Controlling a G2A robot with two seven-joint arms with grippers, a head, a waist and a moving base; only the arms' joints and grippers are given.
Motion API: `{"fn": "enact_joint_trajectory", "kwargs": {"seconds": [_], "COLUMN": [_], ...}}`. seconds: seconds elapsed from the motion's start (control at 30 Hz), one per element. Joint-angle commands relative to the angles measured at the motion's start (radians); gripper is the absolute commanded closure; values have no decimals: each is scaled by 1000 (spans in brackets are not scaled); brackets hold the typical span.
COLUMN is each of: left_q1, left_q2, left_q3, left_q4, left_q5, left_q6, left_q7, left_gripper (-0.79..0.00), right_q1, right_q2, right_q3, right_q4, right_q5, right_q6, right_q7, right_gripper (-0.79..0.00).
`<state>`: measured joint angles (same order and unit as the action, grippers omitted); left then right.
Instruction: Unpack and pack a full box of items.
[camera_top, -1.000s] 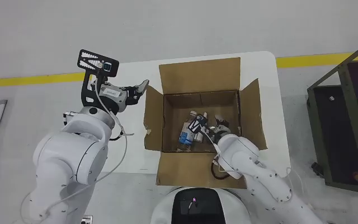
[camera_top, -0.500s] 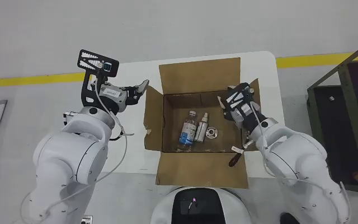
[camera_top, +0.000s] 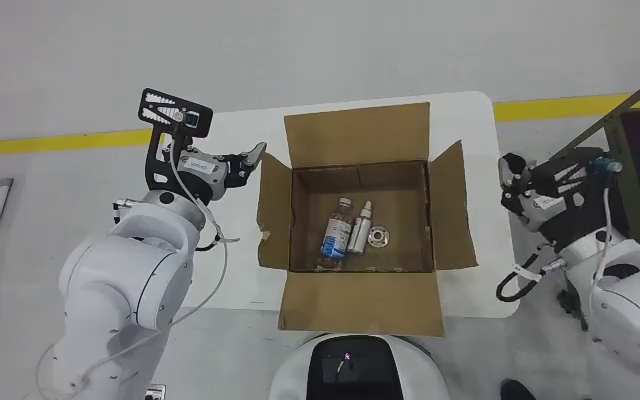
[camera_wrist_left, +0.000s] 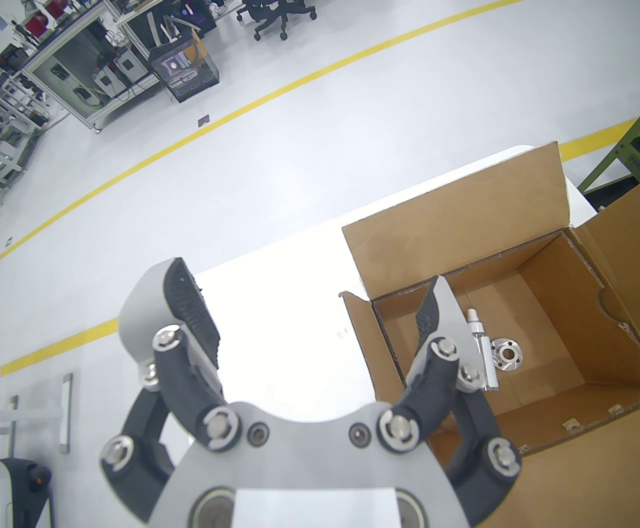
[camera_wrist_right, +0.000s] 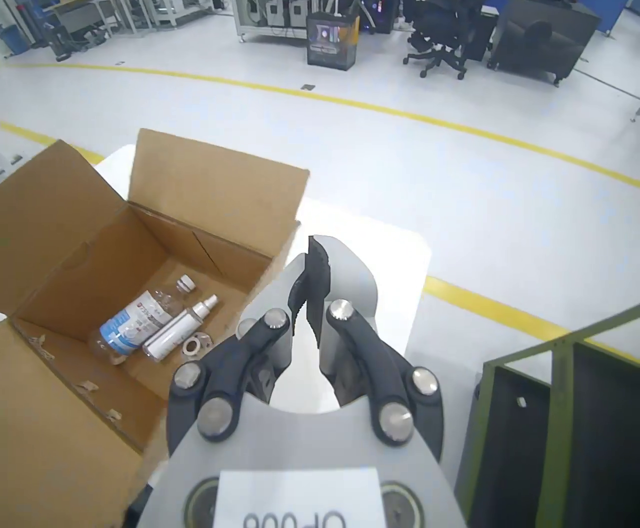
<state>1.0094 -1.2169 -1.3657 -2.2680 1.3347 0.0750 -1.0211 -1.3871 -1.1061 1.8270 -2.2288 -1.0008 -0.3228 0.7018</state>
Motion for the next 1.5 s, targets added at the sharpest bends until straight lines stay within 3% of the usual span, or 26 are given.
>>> {"fn": "enact_joint_trajectory", "kwargs": {"seconds": [0.0,0.03,0.07,0.1,0.13,0.17,0.63,0.9,1.13,1.47], "left_q1": [30,44,55,65,77,90,277,363,347,251], "left_q2": [0,1,2,3,4,5,8,9,6,-6], "left_q3": [1,1,-1,-3,-8,-13,-26,-5,7,53], "left_q4": [1,-3,-6,-8,-6,-3,49,94,115,131], "left_q5": [0,3,20,42,66,83,245,225,141,-12], "left_q6": [-5,-10,-17,-26,-27,-22,-20,-110,-180,-206], "left_q7": [31,40,44,47,50,49,112,190,212,238], "left_gripper": [-785,-785,-646,-345,-105,0,0,0,0,0], "right_q1": [-40,-56,-69,-81,-93,-105,-126,-87,-36,10], "right_q2": [0,0,0,1,1,2,5,8,9,9], "right_q3": [32,43,53,61,64,63,-86,-179,-289,-353], "right_q4": [17,22,24,24,25,27,54,84,129,159], "right_q5": [20,30,35,37,35,34,-9,-21,-99,-116], "right_q6": [-8,-13,-17,-21,-27,-34,-72,-108,-134,-109], "right_q7": [-19,-28,-36,-43,-48,-51,-74,-50,-24,-9], "right_gripper": [0,0,0,0,0,0,0,0,0,0]}}
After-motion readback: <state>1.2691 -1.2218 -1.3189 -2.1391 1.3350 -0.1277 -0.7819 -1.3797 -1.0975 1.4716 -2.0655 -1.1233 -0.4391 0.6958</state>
